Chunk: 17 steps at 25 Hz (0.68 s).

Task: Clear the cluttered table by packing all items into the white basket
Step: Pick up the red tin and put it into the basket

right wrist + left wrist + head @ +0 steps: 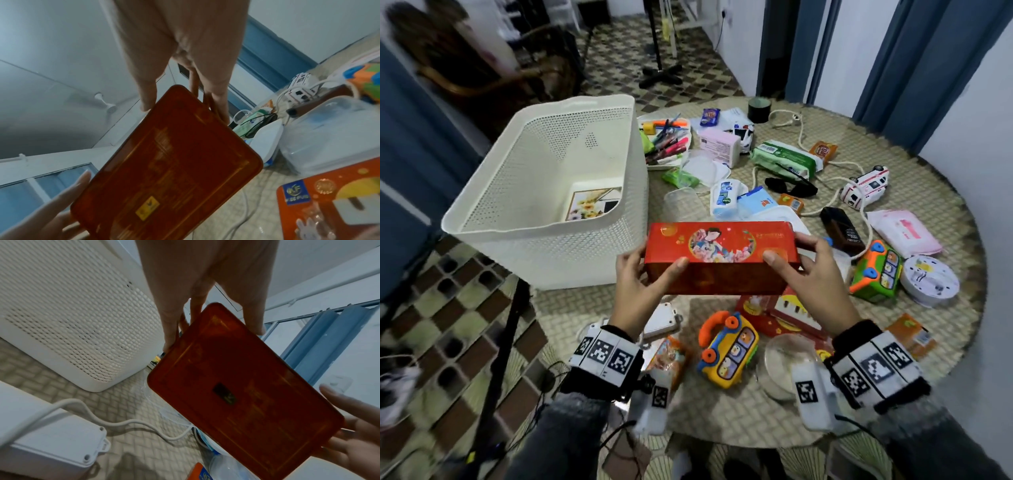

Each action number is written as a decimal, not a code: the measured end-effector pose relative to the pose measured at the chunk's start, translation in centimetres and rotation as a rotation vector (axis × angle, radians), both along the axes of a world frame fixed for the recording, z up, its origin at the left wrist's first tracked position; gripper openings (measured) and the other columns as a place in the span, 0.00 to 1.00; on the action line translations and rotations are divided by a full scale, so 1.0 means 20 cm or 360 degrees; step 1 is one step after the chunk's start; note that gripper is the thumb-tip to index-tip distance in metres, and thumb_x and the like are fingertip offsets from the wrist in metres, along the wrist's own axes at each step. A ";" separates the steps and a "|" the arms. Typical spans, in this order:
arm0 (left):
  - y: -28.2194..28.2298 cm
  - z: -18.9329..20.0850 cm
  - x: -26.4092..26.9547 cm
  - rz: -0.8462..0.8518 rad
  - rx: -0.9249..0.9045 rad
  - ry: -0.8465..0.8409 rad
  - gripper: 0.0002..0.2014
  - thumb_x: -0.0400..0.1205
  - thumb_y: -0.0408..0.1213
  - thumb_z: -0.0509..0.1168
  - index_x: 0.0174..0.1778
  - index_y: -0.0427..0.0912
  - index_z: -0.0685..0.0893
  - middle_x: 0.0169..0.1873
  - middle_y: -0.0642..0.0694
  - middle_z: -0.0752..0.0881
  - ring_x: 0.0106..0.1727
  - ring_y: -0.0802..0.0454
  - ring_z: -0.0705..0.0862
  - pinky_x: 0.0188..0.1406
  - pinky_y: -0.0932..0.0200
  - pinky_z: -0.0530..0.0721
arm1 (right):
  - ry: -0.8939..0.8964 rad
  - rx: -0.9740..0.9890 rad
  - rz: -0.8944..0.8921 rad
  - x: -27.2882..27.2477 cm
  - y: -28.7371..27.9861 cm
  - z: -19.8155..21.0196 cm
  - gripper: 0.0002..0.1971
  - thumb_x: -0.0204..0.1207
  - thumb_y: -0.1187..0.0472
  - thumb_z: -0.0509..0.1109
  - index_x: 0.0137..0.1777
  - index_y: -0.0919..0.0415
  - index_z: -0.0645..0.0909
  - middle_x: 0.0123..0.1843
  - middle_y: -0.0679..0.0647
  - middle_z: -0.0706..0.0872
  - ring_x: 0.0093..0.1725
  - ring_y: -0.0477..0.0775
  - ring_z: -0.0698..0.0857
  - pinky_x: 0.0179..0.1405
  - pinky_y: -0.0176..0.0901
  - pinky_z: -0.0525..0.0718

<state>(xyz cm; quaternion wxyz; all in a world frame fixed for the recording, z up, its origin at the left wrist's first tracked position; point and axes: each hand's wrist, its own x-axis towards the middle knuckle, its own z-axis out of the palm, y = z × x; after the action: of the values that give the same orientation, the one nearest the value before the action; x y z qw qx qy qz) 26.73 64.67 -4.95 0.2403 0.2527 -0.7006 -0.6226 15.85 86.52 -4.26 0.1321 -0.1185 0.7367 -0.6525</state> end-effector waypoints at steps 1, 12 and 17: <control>-0.02 0.00 0.03 0.0031 0.0014 0.0005 0.31 0.70 0.39 0.76 0.68 0.37 0.75 0.65 0.43 0.72 0.57 0.58 0.83 0.42 0.74 0.83 | 0.0043 -0.0004 -0.0011 0.03 -0.03 0.01 0.33 0.64 0.48 0.77 0.65 0.58 0.68 0.61 0.46 0.80 0.54 0.29 0.83 0.52 0.32 0.85; -0.35 0.04 0.47 -0.0106 0.0083 0.0070 0.35 0.60 0.40 0.80 0.60 0.43 0.70 0.60 0.43 0.81 0.59 0.55 0.84 0.49 0.66 0.85 | 0.0096 0.0264 0.0084 0.43 -0.30 -0.02 0.57 0.48 0.44 0.83 0.79 0.57 0.61 0.74 0.51 0.70 0.72 0.48 0.73 0.72 0.47 0.74; -0.52 -0.01 0.70 -0.0320 0.0034 -0.0172 0.52 0.53 0.52 0.85 0.74 0.52 0.71 0.70 0.47 0.75 0.67 0.54 0.79 0.63 0.55 0.82 | -0.0035 0.0326 0.0063 0.69 -0.36 -0.10 0.53 0.45 0.37 0.87 0.73 0.49 0.73 0.71 0.50 0.74 0.67 0.47 0.79 0.70 0.50 0.78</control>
<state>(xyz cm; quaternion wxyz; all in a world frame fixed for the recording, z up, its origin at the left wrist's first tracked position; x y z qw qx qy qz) 40.73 54.27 -5.06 0.1357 0.2168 -0.7277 -0.6364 29.55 79.28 -6.25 0.1645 -0.1117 0.7956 -0.5722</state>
